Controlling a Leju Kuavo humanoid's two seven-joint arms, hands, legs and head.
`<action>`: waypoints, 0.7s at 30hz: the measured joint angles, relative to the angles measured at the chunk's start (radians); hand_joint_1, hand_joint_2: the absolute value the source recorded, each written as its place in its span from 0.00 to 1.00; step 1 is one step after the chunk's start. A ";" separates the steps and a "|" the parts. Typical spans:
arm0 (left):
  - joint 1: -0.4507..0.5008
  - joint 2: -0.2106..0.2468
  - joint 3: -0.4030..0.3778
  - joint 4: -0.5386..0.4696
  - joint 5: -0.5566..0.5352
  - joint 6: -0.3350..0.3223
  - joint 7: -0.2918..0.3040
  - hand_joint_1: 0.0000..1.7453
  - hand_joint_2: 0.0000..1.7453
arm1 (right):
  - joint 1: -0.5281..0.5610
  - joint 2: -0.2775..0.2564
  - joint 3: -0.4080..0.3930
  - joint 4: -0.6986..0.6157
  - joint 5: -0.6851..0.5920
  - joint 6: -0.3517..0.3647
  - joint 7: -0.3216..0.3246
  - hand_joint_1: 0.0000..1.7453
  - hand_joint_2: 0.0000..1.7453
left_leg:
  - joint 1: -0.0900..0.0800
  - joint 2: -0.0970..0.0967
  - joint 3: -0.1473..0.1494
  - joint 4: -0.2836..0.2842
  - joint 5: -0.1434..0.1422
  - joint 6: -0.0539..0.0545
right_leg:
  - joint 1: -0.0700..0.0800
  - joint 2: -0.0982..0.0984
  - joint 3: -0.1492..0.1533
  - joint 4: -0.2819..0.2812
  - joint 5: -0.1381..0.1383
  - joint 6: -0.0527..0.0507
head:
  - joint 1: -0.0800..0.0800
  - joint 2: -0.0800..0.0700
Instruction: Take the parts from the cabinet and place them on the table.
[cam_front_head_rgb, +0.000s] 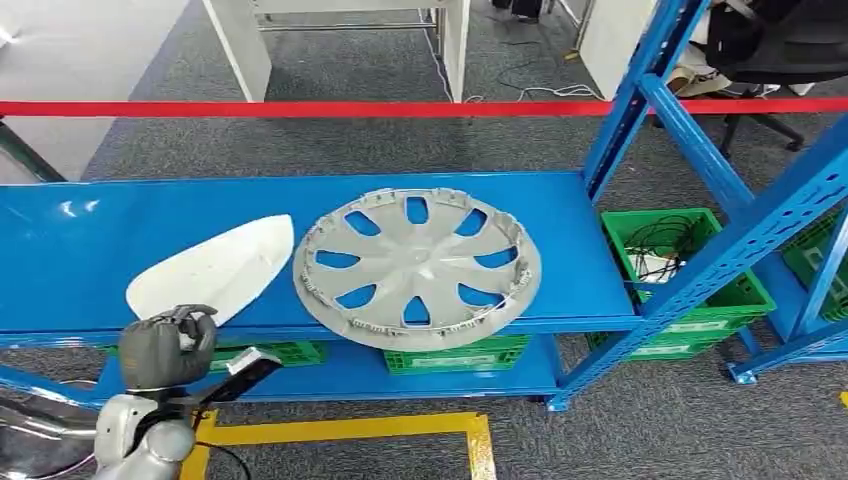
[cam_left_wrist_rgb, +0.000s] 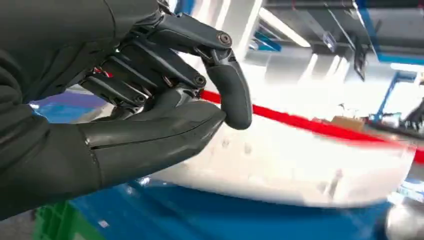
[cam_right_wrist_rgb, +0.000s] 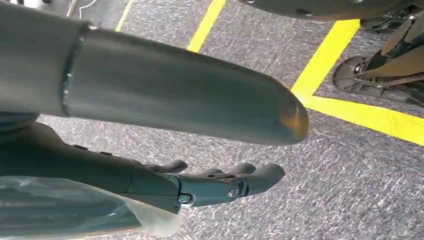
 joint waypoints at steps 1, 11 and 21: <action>0.002 -0.002 0.003 -0.010 0.003 0.000 -0.001 1.00 1.00 | 0.000 0.000 -0.001 0.000 0.000 0.000 0.000 0.00 0.00 | 0.000 0.000 0.000 0.000 0.000 0.000 | 0.000 0.000 0.000 0.000 0.000 0.000 | 0.000 0.000; 0.016 -0.014 0.026 -0.062 0.003 -0.001 -0.008 1.00 1.00 | 0.000 0.000 -0.010 0.001 0.002 0.000 0.000 0.00 0.00 | 0.000 0.000 -0.001 0.000 0.000 0.000 | 0.000 0.000 0.000 0.000 0.000 0.000 | 0.000 0.000; 0.029 -0.034 0.070 -0.118 0.060 -0.001 -0.051 0.00 1.00 | 0.000 0.000 -0.014 0.002 0.009 -0.006 -0.002 0.00 0.00 | 0.000 0.000 -0.001 0.000 0.000 0.000 | 0.000 0.000 -0.001 0.000 0.000 0.000 | 0.000 0.000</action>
